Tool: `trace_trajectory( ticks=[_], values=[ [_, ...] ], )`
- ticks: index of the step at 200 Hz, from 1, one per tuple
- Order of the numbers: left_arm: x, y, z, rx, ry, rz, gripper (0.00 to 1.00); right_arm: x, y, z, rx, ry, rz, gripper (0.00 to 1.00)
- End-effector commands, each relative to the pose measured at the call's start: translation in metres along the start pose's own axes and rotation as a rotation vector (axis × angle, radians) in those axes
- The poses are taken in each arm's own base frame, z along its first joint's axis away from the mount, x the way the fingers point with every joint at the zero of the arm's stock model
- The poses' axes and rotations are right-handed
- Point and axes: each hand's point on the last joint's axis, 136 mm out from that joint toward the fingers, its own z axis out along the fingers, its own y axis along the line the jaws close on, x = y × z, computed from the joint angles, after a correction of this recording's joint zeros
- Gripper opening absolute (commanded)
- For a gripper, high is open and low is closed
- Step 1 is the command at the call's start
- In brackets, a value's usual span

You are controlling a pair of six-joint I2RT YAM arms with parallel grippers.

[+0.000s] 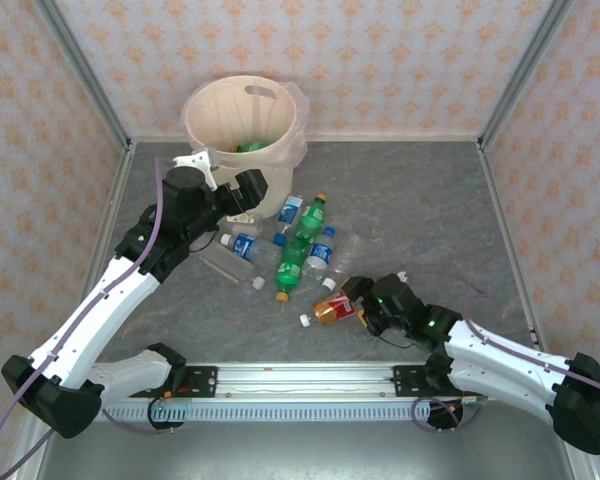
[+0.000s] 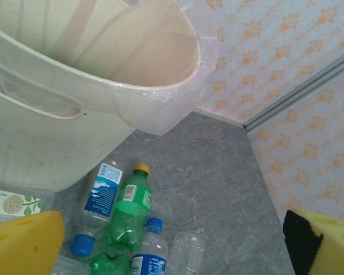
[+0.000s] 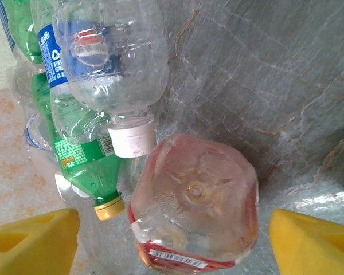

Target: Put the plastic bottles in the bin

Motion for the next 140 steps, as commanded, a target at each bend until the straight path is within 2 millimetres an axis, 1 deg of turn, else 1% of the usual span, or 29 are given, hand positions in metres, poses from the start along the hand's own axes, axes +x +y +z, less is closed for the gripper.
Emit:
trace_trajectory(
  ticks=[1,31,49,84,110,140],
  values=[
    [0.001,-0.002,-0.010,0.002,0.005,0.012,0.99,0.002,0.001,0.000,-0.005,0.004,0.019,0.85],
    [0.002,-0.001,-0.010,-0.001,0.006,0.010,0.99,0.008,-0.003,0.007,-0.025,0.042,0.047,0.85],
    [0.001,-0.002,-0.009,0.000,0.006,0.010,0.99,0.011,-0.003,0.011,-0.008,0.053,0.031,0.85],
    [0.002,-0.001,-0.010,-0.003,0.006,0.010,0.99,0.013,-0.003,0.017,0.022,0.059,0.008,0.81],
    [0.002,-0.001,-0.010,-0.005,0.005,0.011,0.99,0.013,-0.005,0.022,0.034,0.061,0.006,0.80],
    [0.001,0.000,-0.011,-0.009,0.003,0.016,0.99,0.014,-0.002,0.025,0.032,0.065,-0.001,0.80]
  ],
)
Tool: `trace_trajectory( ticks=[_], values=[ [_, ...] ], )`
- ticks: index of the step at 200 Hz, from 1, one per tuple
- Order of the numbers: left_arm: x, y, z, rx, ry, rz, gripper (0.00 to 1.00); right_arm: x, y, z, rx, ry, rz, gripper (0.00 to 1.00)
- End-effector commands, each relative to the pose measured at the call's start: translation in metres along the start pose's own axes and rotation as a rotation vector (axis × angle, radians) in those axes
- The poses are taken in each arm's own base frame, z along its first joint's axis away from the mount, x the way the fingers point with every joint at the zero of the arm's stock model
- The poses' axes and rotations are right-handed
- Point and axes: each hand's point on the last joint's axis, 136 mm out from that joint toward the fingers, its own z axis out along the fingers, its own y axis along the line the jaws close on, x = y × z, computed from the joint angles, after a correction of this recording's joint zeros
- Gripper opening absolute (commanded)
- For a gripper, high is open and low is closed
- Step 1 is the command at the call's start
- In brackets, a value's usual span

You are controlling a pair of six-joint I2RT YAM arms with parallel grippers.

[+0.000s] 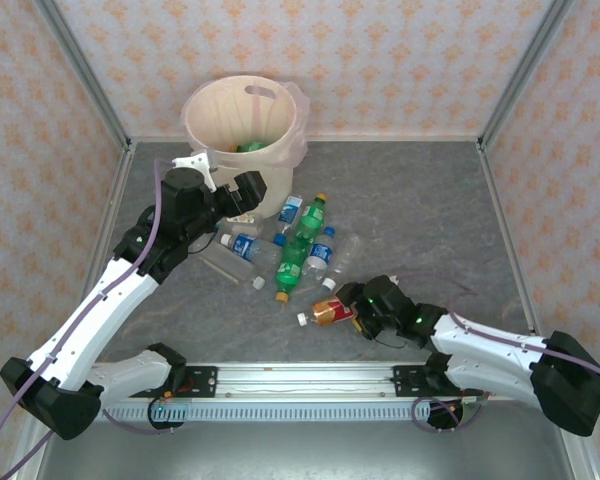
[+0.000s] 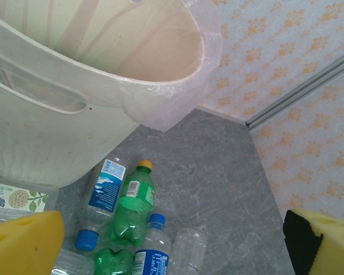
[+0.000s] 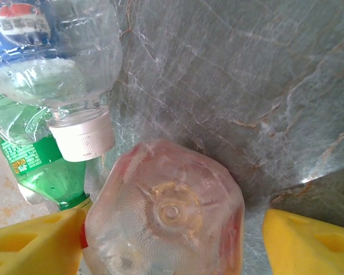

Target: Put the plastic bottles in the bin

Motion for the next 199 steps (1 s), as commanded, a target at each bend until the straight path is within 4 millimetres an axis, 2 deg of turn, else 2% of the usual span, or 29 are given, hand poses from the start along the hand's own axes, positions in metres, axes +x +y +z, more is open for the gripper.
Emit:
trace_trajectory(
  ticks=[1,49,73,102,153,199],
  values=[
    [-0.001,-0.002,-0.008,0.000,-0.007,0.015,0.99,0.002,0.016,0.001,-0.036,0.006,-0.021,0.80],
    [-0.002,-0.003,-0.008,-0.001,-0.008,0.018,0.99,0.007,0.028,0.002,-0.042,0.028,-0.044,0.84],
    [-0.002,-0.002,-0.007,-0.003,-0.008,0.019,0.99,0.011,0.028,0.003,-0.038,0.049,-0.044,0.86],
    [-0.001,-0.001,-0.007,-0.008,-0.006,0.023,0.99,0.018,0.024,0.004,-0.013,0.091,-0.078,0.94],
    [0.000,0.000,-0.005,-0.009,-0.008,0.025,0.99,0.019,0.022,-0.009,0.000,0.083,-0.054,0.97],
    [0.004,0.002,0.000,-0.009,0.004,0.032,0.99,0.039,0.026,-0.012,-0.018,0.132,0.027,1.00]
  ],
)
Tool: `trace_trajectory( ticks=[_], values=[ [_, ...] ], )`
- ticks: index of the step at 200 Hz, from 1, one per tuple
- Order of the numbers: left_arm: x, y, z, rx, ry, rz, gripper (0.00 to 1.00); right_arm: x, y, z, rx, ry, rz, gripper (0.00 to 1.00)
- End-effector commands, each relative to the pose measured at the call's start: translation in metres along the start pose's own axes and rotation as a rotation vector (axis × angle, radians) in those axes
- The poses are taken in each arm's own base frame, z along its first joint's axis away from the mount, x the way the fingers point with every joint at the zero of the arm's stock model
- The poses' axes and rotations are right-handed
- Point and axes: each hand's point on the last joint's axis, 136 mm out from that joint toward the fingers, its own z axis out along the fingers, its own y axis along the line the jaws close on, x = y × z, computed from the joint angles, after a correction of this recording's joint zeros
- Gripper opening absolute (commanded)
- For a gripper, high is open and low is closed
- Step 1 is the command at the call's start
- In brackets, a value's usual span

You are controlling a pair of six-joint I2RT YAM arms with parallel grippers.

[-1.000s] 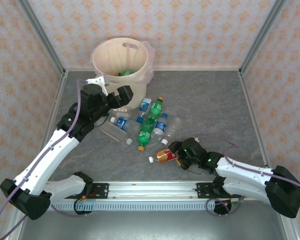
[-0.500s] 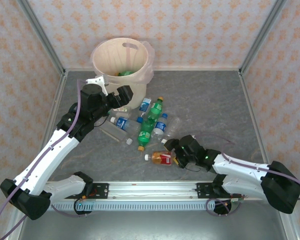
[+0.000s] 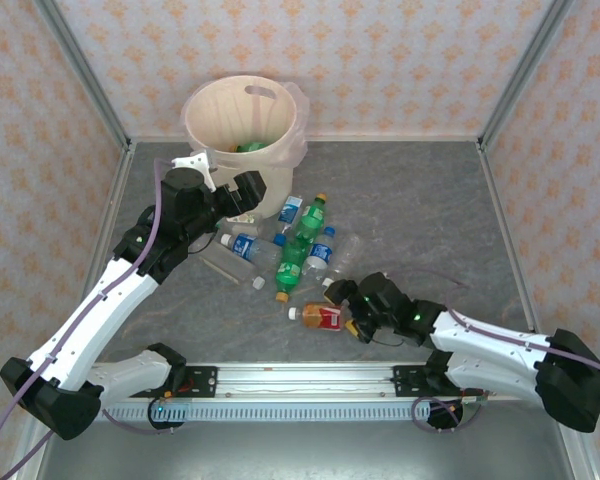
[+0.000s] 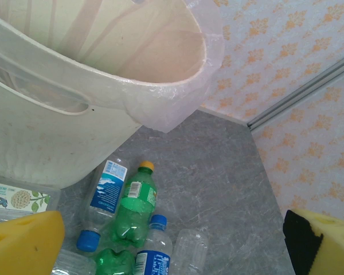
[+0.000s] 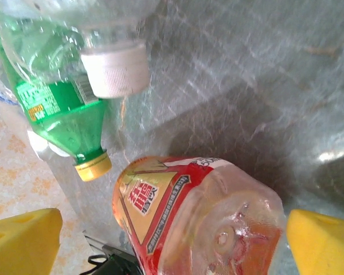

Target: Put the plastic bottles in the bin

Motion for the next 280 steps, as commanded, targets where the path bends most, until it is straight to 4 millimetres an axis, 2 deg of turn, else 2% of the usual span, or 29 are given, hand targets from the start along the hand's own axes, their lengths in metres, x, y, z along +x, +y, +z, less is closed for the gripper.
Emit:
trace_trajectory(
  ticks=[1,22,50,121,165,187,235,259,280],
  values=[
    [0.005,0.001,0.000,-0.003,0.008,0.031,0.99,0.009,0.009,-0.003,-0.015,0.015,0.066,1.00],
    [0.008,0.001,0.002,0.003,0.014,0.031,0.99,0.018,0.005,0.001,0.000,0.041,0.099,1.00],
    [0.016,0.005,0.004,0.001,0.033,0.032,0.99,0.019,-0.006,0.001,0.055,0.024,0.119,1.00],
    [0.016,0.011,-0.006,-0.012,0.015,0.059,0.99,0.042,0.017,0.013,-0.026,0.117,0.092,1.00],
    [0.014,0.013,-0.014,-0.024,0.007,0.063,0.99,0.028,0.028,0.015,-0.065,0.035,0.093,1.00],
    [0.013,0.014,-0.016,-0.027,0.003,0.062,0.99,0.015,0.037,0.011,-0.122,-0.034,0.112,0.99],
    [0.009,0.010,-0.016,-0.019,-0.002,0.058,0.99,-0.013,0.041,0.011,-0.163,-0.123,0.127,0.98],
    [0.008,0.009,-0.016,-0.019,-0.001,0.058,0.99,-0.015,0.051,0.016,-0.166,-0.126,0.103,0.98],
    [0.008,0.009,-0.016,-0.021,-0.001,0.058,0.99,-0.012,0.046,0.026,-0.089,-0.116,0.073,0.96]
  ],
)
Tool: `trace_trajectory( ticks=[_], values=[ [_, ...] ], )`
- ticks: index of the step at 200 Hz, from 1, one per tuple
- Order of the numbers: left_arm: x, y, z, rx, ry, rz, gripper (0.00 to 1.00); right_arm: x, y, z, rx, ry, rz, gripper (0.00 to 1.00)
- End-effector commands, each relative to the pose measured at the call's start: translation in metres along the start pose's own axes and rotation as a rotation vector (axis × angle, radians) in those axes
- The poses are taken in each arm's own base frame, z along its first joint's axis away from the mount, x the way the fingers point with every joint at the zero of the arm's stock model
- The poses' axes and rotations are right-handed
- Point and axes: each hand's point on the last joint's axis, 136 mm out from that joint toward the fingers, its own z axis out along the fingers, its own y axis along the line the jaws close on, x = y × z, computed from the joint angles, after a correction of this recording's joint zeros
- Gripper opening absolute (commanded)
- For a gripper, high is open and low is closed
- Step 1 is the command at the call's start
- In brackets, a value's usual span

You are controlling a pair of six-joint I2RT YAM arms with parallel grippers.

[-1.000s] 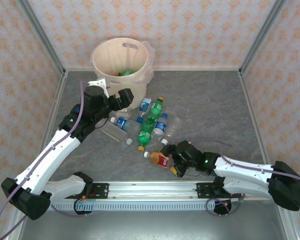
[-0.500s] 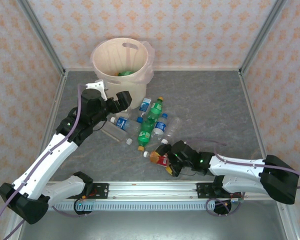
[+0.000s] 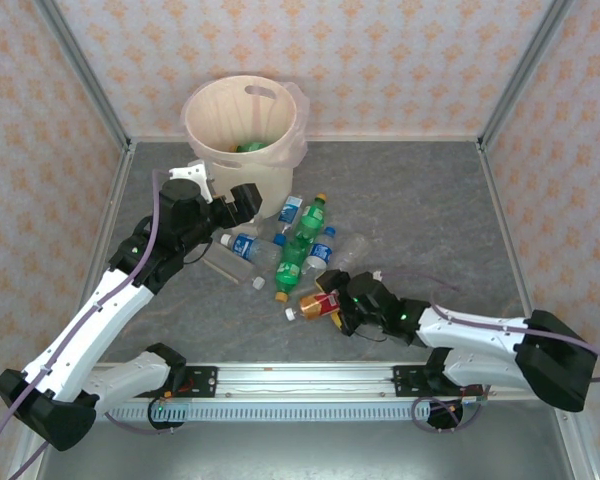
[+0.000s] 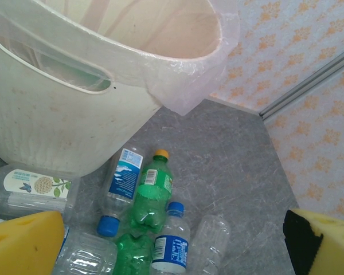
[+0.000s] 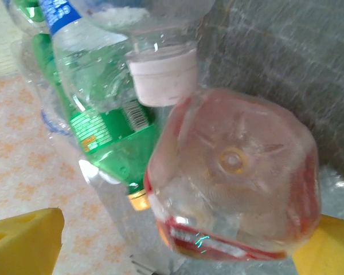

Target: Put the plastic bottles in the bin

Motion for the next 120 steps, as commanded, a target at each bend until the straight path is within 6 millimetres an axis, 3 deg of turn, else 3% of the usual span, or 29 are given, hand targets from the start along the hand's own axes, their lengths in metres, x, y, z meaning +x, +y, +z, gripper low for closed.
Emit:
trace_trajectory(
  ticks=[1,25,120],
  values=[
    [-0.008,-0.006,-0.007,0.003,-0.020,0.014,0.99,0.000,0.014,0.006,0.012,-0.017,-0.048,0.96],
    [-0.009,-0.005,-0.010,-0.001,-0.024,0.014,0.99,-0.001,-0.001,0.017,0.077,-0.018,-0.049,0.93],
    [-0.013,-0.002,-0.016,-0.022,-0.038,0.027,0.99,-0.010,-0.009,0.022,0.137,-0.069,-0.072,0.67]
  ],
)
